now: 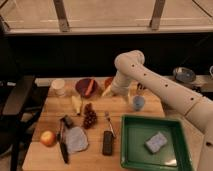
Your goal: Place fork in red bowl
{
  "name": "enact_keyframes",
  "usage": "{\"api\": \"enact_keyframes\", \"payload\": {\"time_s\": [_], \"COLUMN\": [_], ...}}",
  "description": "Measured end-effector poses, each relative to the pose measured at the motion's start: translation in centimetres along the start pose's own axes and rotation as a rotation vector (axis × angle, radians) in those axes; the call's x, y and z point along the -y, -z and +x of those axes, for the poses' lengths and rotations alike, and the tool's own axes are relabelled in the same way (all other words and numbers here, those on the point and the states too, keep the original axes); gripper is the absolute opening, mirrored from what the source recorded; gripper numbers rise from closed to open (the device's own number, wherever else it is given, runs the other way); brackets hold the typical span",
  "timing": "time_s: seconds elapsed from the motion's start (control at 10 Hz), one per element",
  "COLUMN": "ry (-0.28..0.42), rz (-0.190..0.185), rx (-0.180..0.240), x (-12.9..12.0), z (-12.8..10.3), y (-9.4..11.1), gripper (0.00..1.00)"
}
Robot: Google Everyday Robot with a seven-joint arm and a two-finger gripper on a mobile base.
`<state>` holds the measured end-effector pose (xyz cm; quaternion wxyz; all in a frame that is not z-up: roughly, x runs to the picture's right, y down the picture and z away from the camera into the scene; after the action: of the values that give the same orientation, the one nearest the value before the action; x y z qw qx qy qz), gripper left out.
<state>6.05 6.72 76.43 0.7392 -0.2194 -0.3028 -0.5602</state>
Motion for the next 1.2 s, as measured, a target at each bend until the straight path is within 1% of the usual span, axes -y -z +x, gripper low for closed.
{"api": "enact_keyframes", "payload": {"time_s": [0.1,0.2,0.3,0.4,0.5,0.6,0.7,0.8,0.9,1.0,1.2], "ry": [0.000,0.026,0.106,0.206,0.291,0.408,0.456,0.483,0.497,0.506,0.502], "rz": [-0.003,-0.028,-0.057,-0.080,-0.106,-0.136,-0.146,-0.155,-0.156,-0.153,-0.142], "rx": [-0.001,-0.002,0.000,0.005,0.008,0.015,0.011,0.002,-0.008,-0.028,-0.052], "x": [-0.1,-0.6,-0.5,0.3,1.1,2.4,2.9,3.2,3.4,3.6,3.5], "z": [0.1,-0.2,-0.6,-1.0,-1.2,-1.7,-1.7,-1.6,-1.5,-1.3,-0.9], "y": [0.1,0.0,-0.5,-1.2,-1.9,-3.4,-4.3,-4.8,-5.1,-5.4,-6.0], "gripper": [0.80,0.80,0.80,0.80,0.80,0.80,0.80,0.80,0.80,0.80,0.80]}}
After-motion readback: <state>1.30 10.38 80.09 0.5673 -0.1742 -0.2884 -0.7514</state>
